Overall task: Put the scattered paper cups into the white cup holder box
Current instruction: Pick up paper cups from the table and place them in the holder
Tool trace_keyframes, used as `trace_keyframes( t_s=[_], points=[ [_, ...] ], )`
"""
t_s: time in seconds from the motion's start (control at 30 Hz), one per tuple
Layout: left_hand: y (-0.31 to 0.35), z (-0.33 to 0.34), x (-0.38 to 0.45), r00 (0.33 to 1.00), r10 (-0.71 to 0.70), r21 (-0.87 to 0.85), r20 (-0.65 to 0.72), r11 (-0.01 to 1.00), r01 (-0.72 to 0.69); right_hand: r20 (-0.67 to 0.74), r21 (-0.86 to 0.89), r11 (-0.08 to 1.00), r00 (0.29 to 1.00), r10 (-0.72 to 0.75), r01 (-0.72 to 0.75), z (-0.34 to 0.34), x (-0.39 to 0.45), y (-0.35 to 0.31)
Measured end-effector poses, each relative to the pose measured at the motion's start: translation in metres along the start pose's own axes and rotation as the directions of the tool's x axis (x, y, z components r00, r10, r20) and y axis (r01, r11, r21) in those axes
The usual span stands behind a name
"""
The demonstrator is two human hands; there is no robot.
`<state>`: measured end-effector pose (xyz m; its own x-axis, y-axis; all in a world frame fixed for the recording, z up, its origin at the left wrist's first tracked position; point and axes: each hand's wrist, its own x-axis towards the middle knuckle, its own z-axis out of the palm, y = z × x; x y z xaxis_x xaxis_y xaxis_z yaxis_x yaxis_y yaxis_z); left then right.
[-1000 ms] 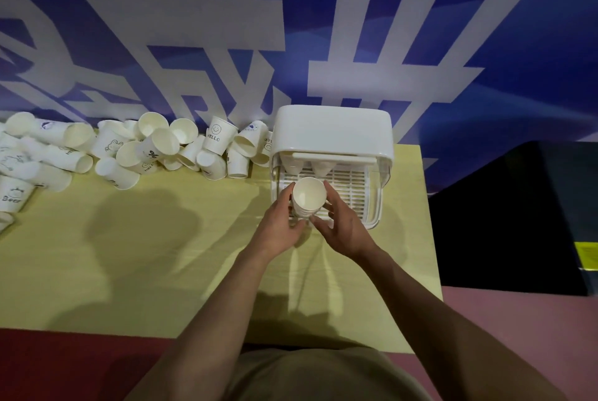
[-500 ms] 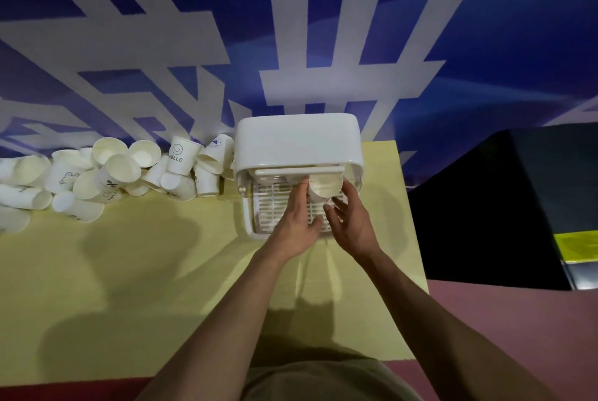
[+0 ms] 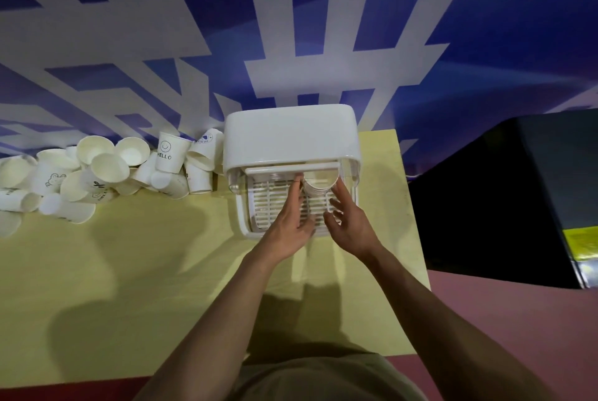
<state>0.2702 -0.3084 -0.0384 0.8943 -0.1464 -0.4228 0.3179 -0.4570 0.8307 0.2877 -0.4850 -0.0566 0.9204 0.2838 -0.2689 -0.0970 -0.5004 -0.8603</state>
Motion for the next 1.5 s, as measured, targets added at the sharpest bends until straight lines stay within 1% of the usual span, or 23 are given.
trace_keyframes(
  t_s=[0.1,0.23,0.43,0.5,0.57,0.7,0.83,1.0,1.13,1.27,1.33,1.37,1.43,1.5],
  points=[
    [-0.003,0.001,0.003,0.999,-0.012,0.039,0.043,0.999,0.011,0.006,0.032,0.999,1.000,0.009,-0.009,-0.002,0.003,-0.004],
    [0.005,0.000,0.019,0.997,0.006,0.101,0.077,0.995,-0.014,-0.008,0.065,0.997,0.999,0.045,-0.044,-0.005,0.013,-0.005],
    [0.014,-0.006,0.047,0.996,-0.040,0.181,0.082,0.983,0.025,-0.004,0.078,0.991,0.994,0.112,-0.111,-0.002,0.024,-0.012],
    [0.017,-0.008,0.055,0.996,-0.067,0.203,0.062,0.978,0.054,-0.007,0.073,0.990,0.993,0.118,-0.118,-0.003,0.031,-0.015],
    [0.020,-0.009,0.059,0.996,-0.066,0.216,0.059,0.975,0.051,-0.009,0.066,0.991,0.993,0.116,-0.115,-0.002,0.036,-0.017],
    [0.015,-0.007,0.057,0.995,-0.075,0.211,0.072,0.976,0.059,-0.010,0.062,0.993,0.995,0.104,-0.103,-0.002,0.038,-0.014],
    [0.008,-0.008,0.044,0.996,-0.044,0.182,0.081,0.983,0.028,0.001,0.058,0.995,0.997,0.080,-0.080,-0.001,0.033,-0.013],
    [0.006,-0.009,0.019,0.996,-0.002,0.152,0.092,0.988,-0.012,-0.028,0.045,0.998,0.998,0.049,-0.048,-0.003,0.016,-0.014],
    [0.006,-0.013,-0.007,0.996,0.078,0.080,0.031,0.994,-0.080,-0.048,0.031,0.999,0.998,-0.035,0.037,-0.004,-0.011,-0.026],
    [-0.003,-0.024,-0.048,0.990,0.131,0.011,-0.060,0.991,-0.130,-0.060,0.022,0.999,0.998,-0.035,0.037,0.014,-0.032,-0.036],
    [-0.013,-0.035,-0.074,0.984,0.118,-0.001,-0.137,0.993,-0.119,-0.066,-0.008,0.999,0.997,-0.042,0.042,0.031,-0.042,-0.048],
    [-0.020,-0.041,-0.087,0.978,0.105,-0.006,-0.180,0.994,-0.108,-0.058,-0.021,0.997,0.996,-0.069,0.068,0.040,-0.046,-0.055],
    [-0.037,-0.057,-0.113,0.961,0.069,-0.031,-0.269,0.996,-0.080,-0.011,-0.046,0.990,0.991,-0.135,0.134,0.064,-0.049,-0.069],
    [-0.058,-0.077,-0.138,0.934,0.012,-0.061,-0.358,0.997,-0.036,0.065,-0.066,0.976,0.977,-0.201,0.205,0.093,-0.047,-0.085]
  ],
)
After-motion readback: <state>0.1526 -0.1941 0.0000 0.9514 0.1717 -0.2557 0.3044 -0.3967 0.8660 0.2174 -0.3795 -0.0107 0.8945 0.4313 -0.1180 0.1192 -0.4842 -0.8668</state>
